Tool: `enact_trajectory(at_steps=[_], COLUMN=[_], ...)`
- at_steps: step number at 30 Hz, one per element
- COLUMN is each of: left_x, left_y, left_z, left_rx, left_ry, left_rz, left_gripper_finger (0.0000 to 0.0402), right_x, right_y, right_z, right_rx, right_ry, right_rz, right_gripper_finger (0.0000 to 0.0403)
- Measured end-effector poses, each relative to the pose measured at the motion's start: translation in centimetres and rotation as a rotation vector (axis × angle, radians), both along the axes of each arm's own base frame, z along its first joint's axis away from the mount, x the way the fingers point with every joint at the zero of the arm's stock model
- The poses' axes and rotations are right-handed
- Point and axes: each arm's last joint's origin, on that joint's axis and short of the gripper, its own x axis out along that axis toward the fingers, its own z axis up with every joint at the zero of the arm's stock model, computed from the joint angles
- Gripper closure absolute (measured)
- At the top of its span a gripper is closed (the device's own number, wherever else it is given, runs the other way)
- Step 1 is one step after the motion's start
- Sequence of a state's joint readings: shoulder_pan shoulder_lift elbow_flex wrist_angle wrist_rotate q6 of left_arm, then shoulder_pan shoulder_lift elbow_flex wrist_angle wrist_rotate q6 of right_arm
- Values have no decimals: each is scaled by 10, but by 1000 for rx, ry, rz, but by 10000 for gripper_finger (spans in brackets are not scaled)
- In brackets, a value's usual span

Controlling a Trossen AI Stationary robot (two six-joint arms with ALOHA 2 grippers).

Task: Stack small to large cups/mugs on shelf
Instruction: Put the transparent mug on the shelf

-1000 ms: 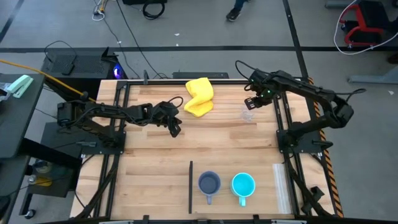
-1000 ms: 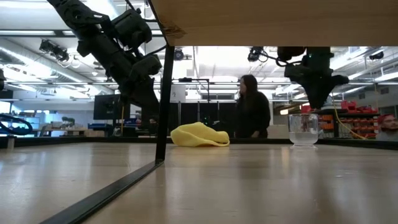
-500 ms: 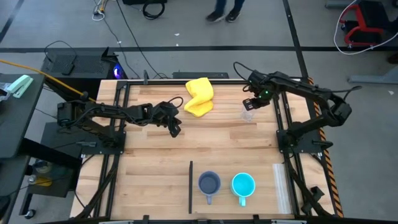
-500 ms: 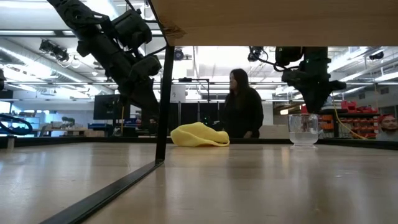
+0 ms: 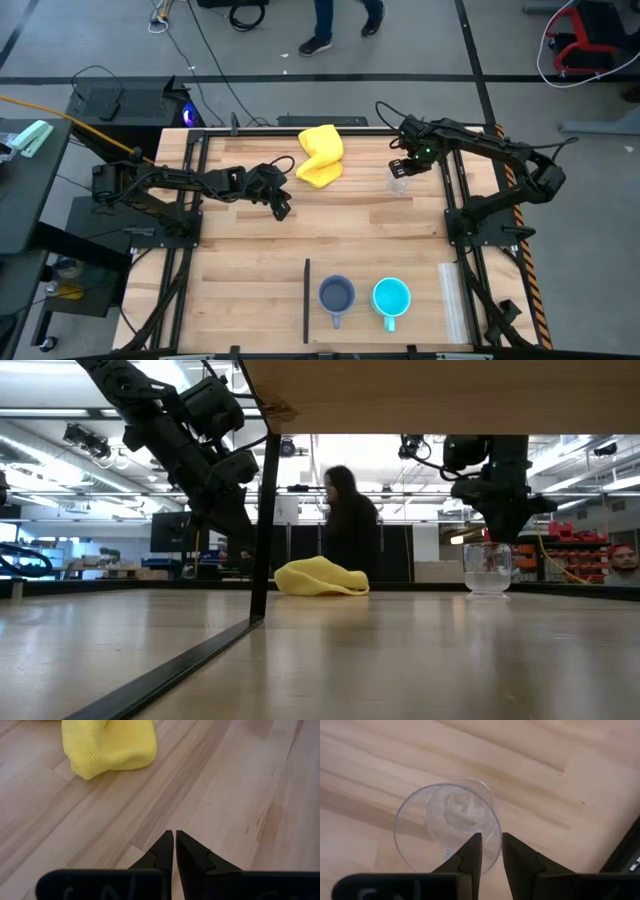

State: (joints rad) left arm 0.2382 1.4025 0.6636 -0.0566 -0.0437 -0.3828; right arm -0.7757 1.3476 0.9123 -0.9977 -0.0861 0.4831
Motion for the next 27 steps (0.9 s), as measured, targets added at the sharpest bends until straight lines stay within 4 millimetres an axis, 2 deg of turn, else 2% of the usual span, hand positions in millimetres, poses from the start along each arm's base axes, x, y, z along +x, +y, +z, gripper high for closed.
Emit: enact_trajectory(at_steps=[9, 18, 24, 27], left_x=[0, 0, 0, 0], left_y=[0, 0, 0, 0], left_z=[0, 0, 0, 0], left_rx=[0, 0, 1, 1], left_ry=[0, 0, 0, 0], left_rz=[0, 0, -1, -1], left_gripper_finger=[383, 380, 389, 387], right_x=[-1, -2, -7, -16], right_y=[0, 1, 14, 26], right_z=[0, 3, 21, 32], right_rx=[-12, -19, -65, -60], right_ry=[17, 6, -56, -61], right_rz=[-44, -54, -67, -88], right_gripper_finger=[396, 399, 401, 401])
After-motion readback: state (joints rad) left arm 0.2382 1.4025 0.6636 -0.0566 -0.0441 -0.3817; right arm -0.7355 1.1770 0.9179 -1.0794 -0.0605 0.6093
